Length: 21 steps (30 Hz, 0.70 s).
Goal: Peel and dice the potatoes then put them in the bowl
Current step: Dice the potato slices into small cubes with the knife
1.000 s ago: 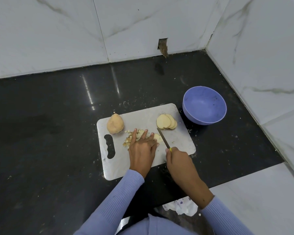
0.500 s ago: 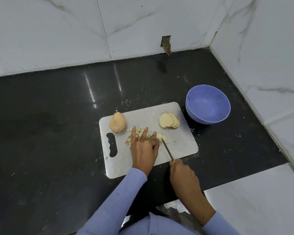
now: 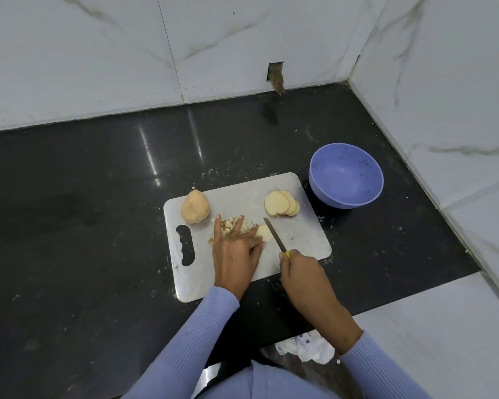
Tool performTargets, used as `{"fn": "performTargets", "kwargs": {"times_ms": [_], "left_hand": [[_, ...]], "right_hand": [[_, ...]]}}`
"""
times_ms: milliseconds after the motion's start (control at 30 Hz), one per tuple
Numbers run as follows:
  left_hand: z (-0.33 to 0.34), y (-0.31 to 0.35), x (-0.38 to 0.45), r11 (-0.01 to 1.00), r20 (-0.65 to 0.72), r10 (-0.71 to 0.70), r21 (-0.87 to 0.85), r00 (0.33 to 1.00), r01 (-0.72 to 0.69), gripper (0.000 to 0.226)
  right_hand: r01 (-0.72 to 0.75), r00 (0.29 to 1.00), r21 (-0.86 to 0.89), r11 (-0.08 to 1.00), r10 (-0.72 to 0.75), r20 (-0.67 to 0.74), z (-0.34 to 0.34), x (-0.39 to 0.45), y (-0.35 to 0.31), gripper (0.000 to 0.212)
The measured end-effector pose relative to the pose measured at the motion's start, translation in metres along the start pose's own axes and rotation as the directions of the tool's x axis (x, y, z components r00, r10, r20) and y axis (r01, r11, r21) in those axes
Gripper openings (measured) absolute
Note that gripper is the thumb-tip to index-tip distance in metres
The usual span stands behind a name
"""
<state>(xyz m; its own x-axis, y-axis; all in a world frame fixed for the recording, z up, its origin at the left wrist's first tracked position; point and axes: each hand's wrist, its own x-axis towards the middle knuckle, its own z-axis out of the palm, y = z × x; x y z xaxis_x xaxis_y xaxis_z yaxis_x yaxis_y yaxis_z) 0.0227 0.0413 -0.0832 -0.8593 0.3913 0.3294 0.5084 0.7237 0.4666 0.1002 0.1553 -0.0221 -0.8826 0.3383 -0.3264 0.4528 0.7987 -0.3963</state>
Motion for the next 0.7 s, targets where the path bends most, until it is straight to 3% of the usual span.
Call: {"fn": "performTargets", "kwargs": {"times_ms": [400,700], "left_hand": [[0.001,0.010,0.003,0.995,0.028,-0.070,0.073,0.997,0.068,0.009],[0.001,0.006,-0.001,0.998,0.012,-0.026,0.049,1.000,0.026,0.004]], "right_hand": [[-0.050,0.997,-0.103,0.993,0.055,0.055,0.017,-0.009,-0.002,0.035],[-0.063,0.991,-0.103,0.993,0.074,0.110,0.006,-0.037,0.018,0.034]]}}
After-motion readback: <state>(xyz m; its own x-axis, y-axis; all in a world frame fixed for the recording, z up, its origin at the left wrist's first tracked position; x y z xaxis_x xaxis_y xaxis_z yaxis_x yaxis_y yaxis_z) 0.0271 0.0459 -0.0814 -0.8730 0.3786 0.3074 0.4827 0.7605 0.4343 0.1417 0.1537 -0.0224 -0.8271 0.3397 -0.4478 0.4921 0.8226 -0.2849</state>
